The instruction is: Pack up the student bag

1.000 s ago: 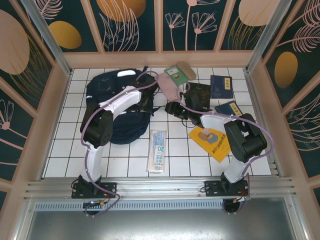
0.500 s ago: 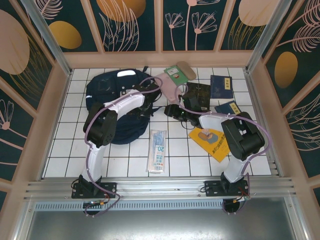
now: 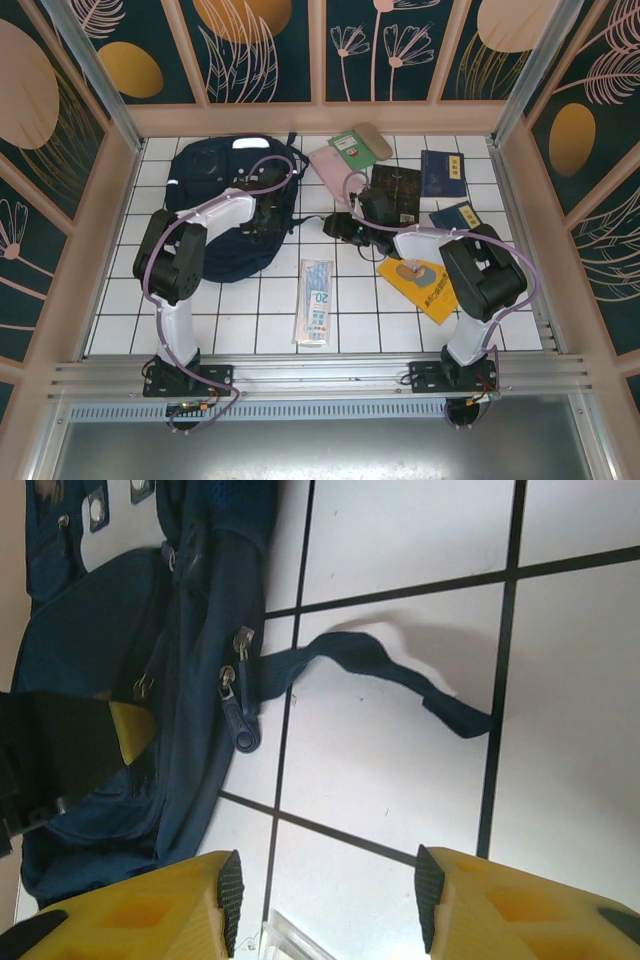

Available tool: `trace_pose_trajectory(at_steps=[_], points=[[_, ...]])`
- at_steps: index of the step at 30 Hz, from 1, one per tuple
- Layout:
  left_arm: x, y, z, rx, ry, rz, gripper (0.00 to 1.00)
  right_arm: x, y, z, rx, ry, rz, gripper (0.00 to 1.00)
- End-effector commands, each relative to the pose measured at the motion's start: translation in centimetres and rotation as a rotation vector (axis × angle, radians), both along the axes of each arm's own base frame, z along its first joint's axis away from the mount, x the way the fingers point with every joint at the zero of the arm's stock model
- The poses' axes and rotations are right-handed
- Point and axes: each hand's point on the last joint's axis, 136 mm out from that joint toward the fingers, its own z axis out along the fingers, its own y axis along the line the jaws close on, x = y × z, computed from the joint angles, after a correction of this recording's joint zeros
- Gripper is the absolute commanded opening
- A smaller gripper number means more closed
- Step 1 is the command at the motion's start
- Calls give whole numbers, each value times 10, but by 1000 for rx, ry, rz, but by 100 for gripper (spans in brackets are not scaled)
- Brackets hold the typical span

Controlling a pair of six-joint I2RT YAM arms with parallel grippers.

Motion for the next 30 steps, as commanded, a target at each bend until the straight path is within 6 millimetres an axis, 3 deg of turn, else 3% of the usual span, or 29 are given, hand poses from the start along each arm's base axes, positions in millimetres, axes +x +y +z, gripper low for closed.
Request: trace_pose_trajectory(at_steps=[1, 8, 13, 17, 21, 23, 30], points=[[-18, -5, -20, -32, 91, -82, 0, -1, 7, 14, 5, -45, 39, 50], [4, 23, 95, 69, -176, -30, 0, 0, 13, 31, -6, -129, 90, 46], [1, 31, 148, 53, -271, -4, 0, 1, 21, 49, 0, -228, 143, 42], [-2, 27, 181, -6, -333, -10, 0, -5, 33, 66, -25, -392, 214, 45], [-7, 17, 192, -59, -322, -44, 0, -31, 52, 92, -107, -763, 367, 49], [-10, 9, 191, -105, -307, -67, 0, -41, 56, 95, -145, -891, 430, 51], [-17, -8, 174, -194, -259, -109, 0, -50, 58, 95, -170, -1110, 583, 51]])
